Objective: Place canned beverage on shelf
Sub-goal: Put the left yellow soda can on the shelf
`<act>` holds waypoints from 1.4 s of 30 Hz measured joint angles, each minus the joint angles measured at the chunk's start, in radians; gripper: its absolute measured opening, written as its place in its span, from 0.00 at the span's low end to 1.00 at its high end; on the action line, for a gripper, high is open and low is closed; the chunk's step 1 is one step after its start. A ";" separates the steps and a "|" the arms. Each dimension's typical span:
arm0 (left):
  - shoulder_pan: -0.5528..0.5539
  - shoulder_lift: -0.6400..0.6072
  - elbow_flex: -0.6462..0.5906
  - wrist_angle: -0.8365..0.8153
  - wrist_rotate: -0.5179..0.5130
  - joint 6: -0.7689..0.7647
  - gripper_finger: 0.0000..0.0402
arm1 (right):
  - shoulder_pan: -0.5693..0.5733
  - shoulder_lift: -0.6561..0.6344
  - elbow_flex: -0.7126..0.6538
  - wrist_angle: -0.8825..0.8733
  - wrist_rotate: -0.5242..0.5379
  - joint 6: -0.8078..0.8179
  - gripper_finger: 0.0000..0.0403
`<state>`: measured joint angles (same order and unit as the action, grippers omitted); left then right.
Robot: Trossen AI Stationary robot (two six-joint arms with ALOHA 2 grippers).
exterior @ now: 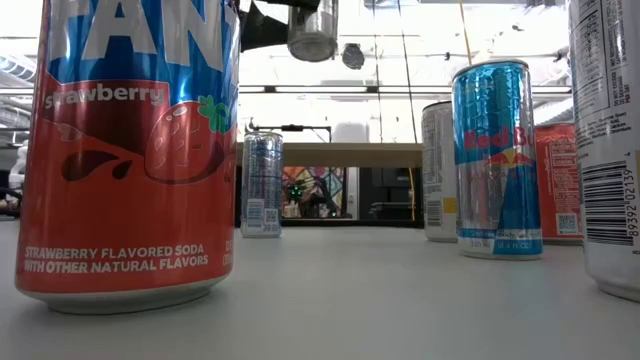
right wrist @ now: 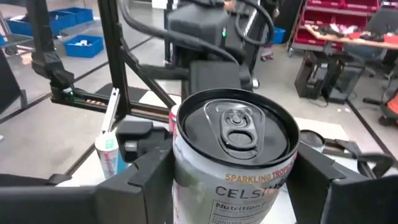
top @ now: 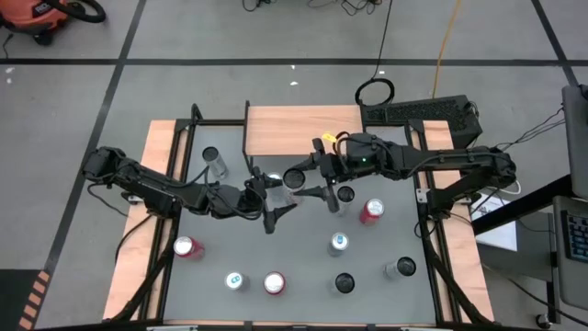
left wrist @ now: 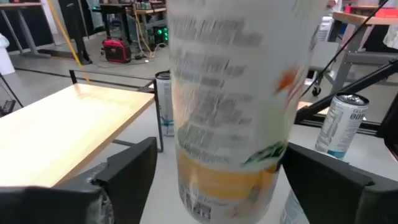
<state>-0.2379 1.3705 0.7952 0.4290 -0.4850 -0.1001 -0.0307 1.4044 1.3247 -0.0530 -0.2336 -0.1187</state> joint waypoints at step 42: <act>0.061 -0.048 0.000 -0.200 -0.148 -0.005 0.88 | -0.730 -0.061 0.004 -0.176 -0.564 -0.291 0.53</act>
<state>-0.1768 1.3228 0.7952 0.2295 -0.6326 -0.1050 -0.7606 1.3434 1.3285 -0.2288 -0.7975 -0.4101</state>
